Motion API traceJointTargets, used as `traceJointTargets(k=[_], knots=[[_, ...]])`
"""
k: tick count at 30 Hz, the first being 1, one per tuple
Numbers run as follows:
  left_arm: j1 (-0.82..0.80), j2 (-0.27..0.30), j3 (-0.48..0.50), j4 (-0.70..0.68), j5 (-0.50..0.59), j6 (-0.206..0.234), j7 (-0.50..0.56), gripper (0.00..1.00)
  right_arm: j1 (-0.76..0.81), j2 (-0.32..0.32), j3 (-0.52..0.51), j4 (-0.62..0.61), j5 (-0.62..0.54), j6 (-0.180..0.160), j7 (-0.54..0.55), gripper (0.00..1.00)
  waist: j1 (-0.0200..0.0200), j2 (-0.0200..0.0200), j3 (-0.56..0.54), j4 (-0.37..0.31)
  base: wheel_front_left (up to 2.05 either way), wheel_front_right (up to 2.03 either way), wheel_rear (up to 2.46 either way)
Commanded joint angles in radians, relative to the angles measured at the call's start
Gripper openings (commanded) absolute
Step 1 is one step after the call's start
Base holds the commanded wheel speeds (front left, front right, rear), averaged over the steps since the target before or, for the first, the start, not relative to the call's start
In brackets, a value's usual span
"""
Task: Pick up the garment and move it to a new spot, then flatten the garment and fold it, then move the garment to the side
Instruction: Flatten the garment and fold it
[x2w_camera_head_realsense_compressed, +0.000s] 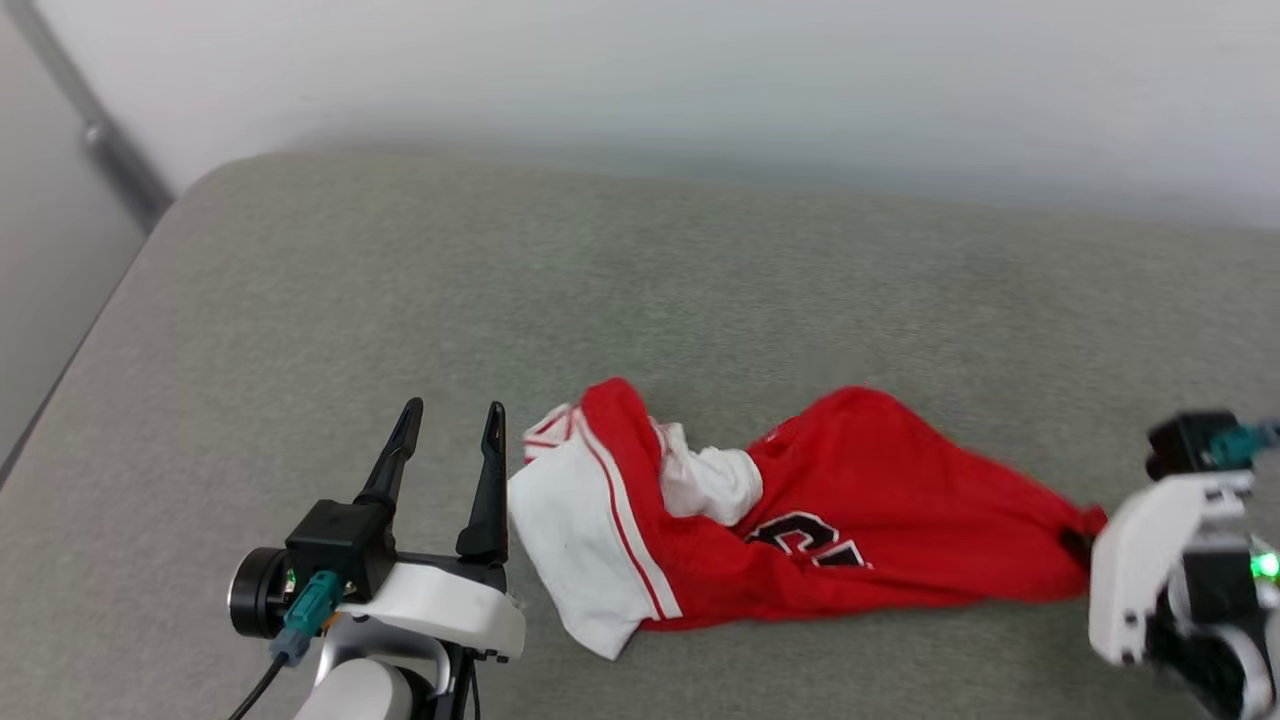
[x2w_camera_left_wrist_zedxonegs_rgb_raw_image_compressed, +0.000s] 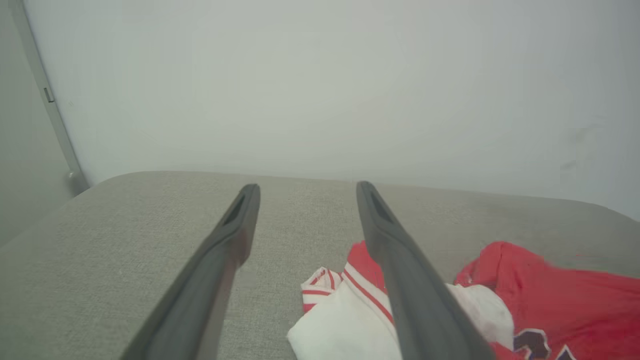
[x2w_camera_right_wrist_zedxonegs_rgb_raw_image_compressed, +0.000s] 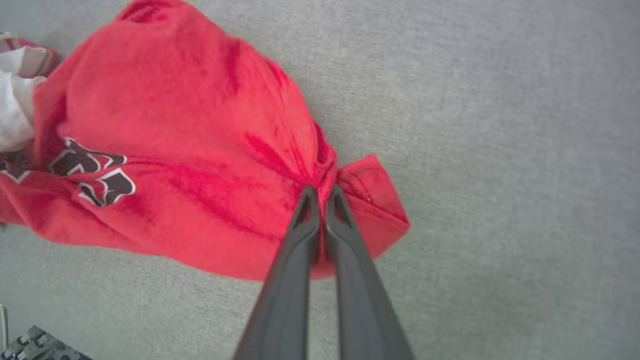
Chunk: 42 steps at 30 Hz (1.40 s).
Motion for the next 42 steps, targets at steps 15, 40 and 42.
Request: traceJointTargets(k=[15,40,42], knots=[[0.011,0.024,-0.003,-0.028,-0.003,0.016,0.032,1.0,0.434,0.224,-0.155,-0.124,-0.024,-0.001,-0.043,1.0,0.0,0.0,-0.013,-0.126,0.0,0.0,0.0],[-0.031,-0.004,-0.041,-0.008,-0.007,0.002,0.025,1.0,-0.04,-0.004,0.202,-0.034,0.055,-0.001,-0.059,1.0,0.0,0.0,0.033,0.02,0.0,0.0,0.0],[-0.043,-0.013,-0.047,-0.001,-0.005,-0.001,0.02,1.0,-0.082,-0.022,0.234,-0.003,0.064,-0.001,-0.017,1.0,0.0,0.0,0.048,0.043,0.0,0.0,0.0]])
